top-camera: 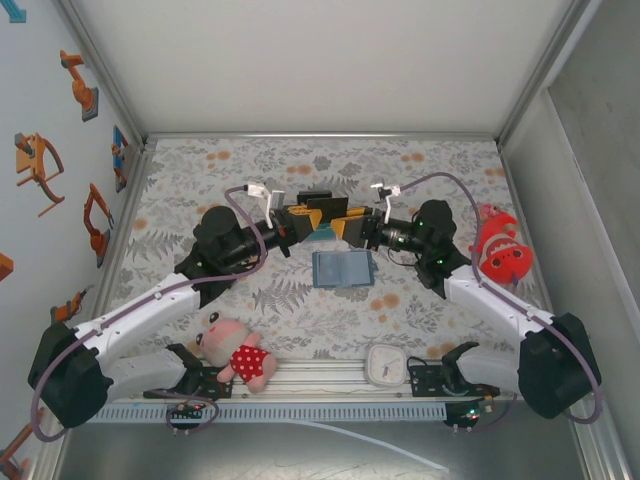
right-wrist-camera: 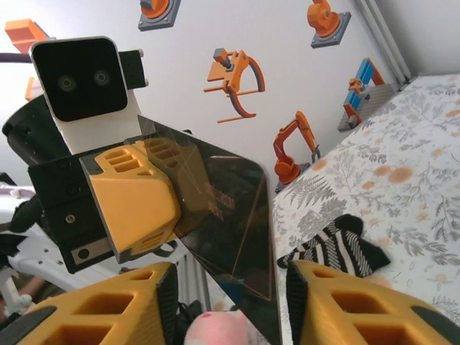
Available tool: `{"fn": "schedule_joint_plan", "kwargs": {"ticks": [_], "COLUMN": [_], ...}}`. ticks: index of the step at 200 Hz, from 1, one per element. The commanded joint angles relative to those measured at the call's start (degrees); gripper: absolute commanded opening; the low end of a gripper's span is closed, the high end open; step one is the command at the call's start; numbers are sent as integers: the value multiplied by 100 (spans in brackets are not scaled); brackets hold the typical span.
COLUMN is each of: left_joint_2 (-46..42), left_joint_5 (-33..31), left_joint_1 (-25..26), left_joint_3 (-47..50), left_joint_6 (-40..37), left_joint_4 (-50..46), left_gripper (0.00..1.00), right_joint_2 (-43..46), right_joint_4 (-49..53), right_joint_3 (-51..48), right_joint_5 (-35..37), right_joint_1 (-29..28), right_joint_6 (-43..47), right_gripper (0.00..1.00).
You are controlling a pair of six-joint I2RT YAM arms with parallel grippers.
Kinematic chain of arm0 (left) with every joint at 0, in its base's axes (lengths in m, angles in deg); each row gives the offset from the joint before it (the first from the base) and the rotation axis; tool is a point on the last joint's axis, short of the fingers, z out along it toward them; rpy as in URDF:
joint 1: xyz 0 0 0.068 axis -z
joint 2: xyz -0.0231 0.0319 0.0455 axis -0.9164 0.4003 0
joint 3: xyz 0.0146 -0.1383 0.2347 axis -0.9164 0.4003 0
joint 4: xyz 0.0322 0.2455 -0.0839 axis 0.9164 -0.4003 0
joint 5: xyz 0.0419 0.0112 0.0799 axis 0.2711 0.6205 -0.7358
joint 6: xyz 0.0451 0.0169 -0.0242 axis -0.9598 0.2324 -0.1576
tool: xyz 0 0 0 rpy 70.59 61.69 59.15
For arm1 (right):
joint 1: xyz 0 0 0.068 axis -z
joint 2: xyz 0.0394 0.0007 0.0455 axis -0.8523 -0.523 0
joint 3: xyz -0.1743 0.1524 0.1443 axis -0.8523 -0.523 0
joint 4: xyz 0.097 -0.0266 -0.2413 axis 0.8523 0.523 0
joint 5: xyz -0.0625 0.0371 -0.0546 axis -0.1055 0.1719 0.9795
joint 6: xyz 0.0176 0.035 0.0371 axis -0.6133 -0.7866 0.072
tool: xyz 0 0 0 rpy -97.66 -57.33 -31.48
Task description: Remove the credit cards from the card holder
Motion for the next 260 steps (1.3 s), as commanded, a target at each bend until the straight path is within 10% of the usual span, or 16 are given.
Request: {"fn": "schedule_joint_plan", "kwargs": {"ticks": [1, 30, 96, 121, 217, 260], "left_joint_2": [26, 39, -354, -339, 425, 456], "left_joint_5": [235, 282, 237, 229, 395, 362], "left_joint_1": [16, 11, -6, -2, 488, 485], "left_joint_3": [-76, -102, -792, -1421, -2440, -2455], "left_joint_6": [129, 99, -991, -1673, -3250, -3171], "left_joint_4": [254, 174, -1834, -3259, -5110, -5041], "left_gripper": [0, 0, 57, 63, 63, 24], "right_joint_2": [125, 228, 881, 1009, 860, 878], "right_joint_4": [-269, -173, 2664, 3859, 4428, 4462], "right_joint_3": [268, 292, 727, 1000, 1272, 1263], "right_joint_5": [-191, -268, -418, -531, -963, -786], "right_joint_1": [-12, -13, -12, -13, -78, -108], "right_joint_6": [142, 219, 2088, 2830, 3179, 3190], "right_gripper": [26, 0, 0, 0, 0, 0]}}
